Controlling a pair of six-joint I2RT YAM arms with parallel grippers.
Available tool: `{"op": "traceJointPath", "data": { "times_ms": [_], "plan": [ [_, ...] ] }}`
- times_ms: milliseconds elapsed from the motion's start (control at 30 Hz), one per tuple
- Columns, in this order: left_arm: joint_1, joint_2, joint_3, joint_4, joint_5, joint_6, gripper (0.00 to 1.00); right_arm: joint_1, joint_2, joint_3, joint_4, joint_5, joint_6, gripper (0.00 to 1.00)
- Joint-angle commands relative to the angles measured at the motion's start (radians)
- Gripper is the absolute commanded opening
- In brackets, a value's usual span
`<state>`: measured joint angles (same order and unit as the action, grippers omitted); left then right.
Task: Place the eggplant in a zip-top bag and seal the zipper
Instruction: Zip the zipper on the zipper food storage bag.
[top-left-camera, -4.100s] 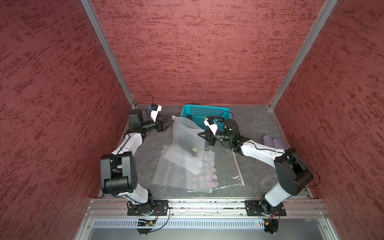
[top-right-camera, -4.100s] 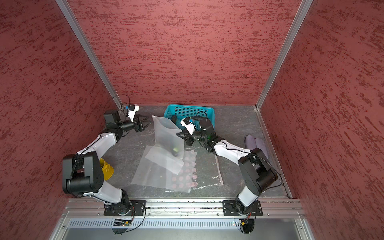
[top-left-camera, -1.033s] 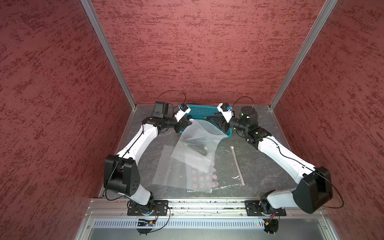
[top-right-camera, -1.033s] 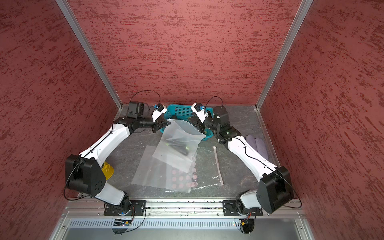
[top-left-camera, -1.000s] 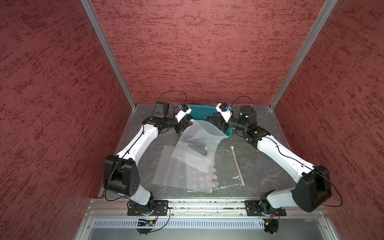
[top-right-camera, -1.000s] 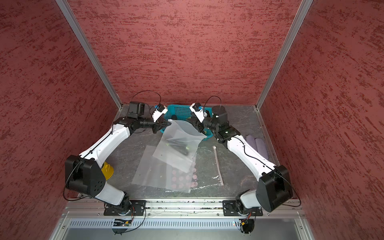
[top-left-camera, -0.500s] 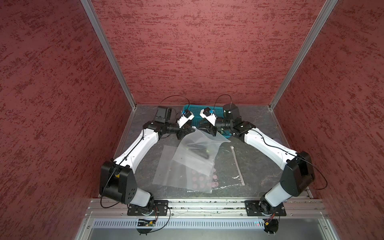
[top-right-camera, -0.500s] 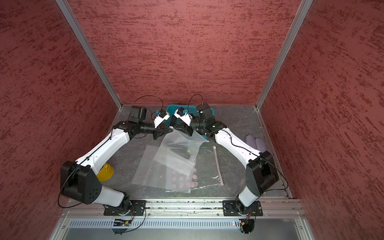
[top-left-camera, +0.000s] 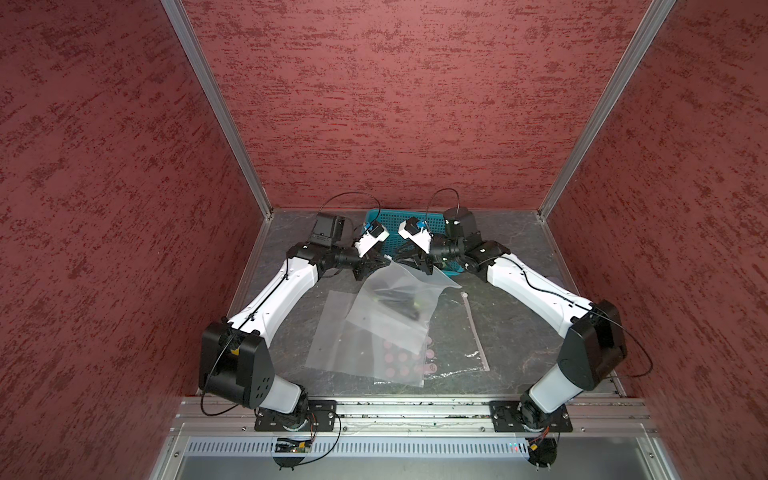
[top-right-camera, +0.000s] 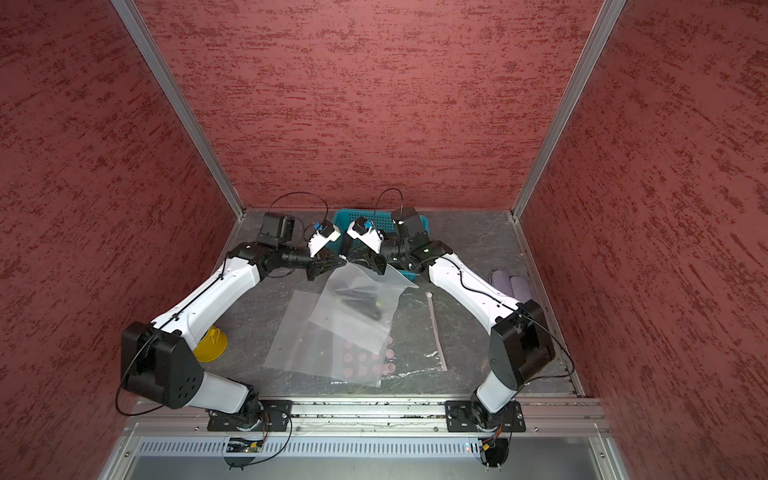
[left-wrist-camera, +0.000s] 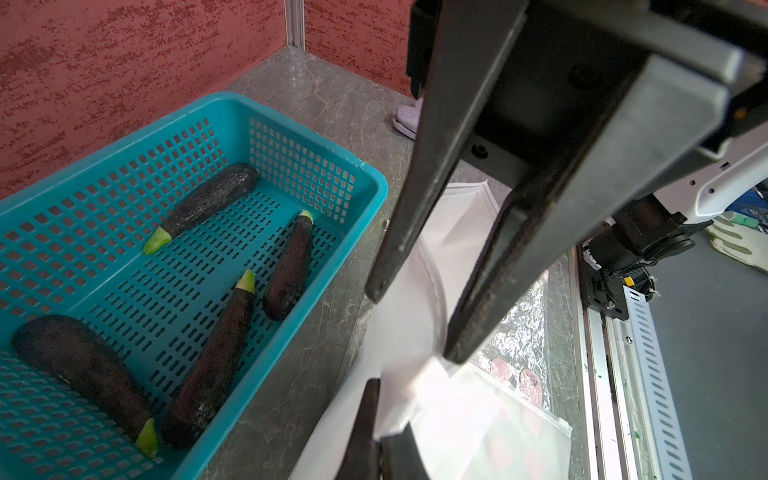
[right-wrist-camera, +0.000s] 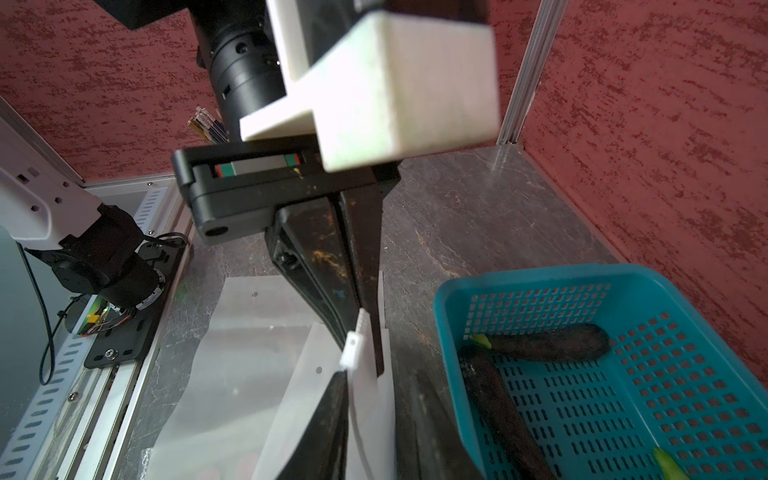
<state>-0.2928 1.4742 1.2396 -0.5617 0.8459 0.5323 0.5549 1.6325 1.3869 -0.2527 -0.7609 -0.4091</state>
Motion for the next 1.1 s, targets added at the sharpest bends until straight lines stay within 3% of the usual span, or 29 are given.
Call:
{"op": "traceJointPath", "data": {
  "times_ms": [0,467,867,1067],
  "plan": [
    [-0.006,-0.009,-0.014,-0.007,-0.008,0.017,0.00,0.004,-0.015,0.050,-0.021,-0.026,-0.001,0.32],
    [-0.014,-0.014,-0.019,0.002,-0.015,0.015,0.00,0.005,0.009,0.075,-0.023,-0.038,0.017,0.36],
    [-0.022,-0.023,-0.025,0.009,-0.035,0.013,0.00,0.007,0.067,0.083,-0.027,-0.043,0.028,0.29],
    [-0.020,-0.021,-0.029,0.016,-0.044,0.012,0.00,0.007,0.073,0.077,-0.034,-0.048,0.030,0.18]
  ]
}}
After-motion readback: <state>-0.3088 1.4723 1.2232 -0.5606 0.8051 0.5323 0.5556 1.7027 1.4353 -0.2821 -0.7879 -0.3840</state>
